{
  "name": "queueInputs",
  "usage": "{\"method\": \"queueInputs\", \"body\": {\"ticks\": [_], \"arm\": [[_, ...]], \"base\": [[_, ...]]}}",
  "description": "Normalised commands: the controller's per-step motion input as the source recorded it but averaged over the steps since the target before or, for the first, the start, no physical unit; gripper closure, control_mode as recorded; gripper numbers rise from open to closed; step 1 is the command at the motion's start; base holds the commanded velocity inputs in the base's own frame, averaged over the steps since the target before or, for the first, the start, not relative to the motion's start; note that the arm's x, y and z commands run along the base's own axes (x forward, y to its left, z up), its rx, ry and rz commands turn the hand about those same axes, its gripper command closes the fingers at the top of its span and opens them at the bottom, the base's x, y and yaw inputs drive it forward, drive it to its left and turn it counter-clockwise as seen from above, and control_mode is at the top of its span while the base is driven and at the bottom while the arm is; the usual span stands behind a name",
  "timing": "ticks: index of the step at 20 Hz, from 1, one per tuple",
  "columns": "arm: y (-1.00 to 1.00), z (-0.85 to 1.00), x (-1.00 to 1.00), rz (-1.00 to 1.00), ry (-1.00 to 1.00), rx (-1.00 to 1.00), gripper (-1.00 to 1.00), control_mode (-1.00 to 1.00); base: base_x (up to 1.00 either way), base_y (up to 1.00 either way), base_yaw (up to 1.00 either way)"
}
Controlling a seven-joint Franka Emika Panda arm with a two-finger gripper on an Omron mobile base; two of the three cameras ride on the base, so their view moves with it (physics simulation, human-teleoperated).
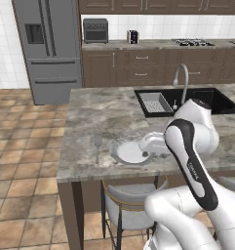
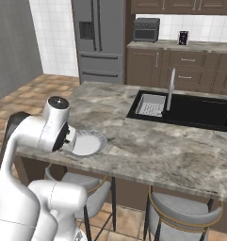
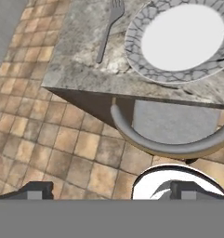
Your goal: Take the fork and place it on the left side of the plate. Then take the spoon and place it on the right side of the plate. Make sure they're directly next to the plate.
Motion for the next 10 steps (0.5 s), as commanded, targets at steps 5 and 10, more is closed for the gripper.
{"method": "queueInputs", "body": {"ticks": [5,10], "arm": [[-0.08,0.41,-0.27,0.00,0.38,0.00,-1.00,-1.00],[-0.15,0.05,-0.42,0.00,0.14,-0.02,-1.00,-1.00]], "base": [[0.00,0.00,0.00],[0.00,0.00,0.00]]}}
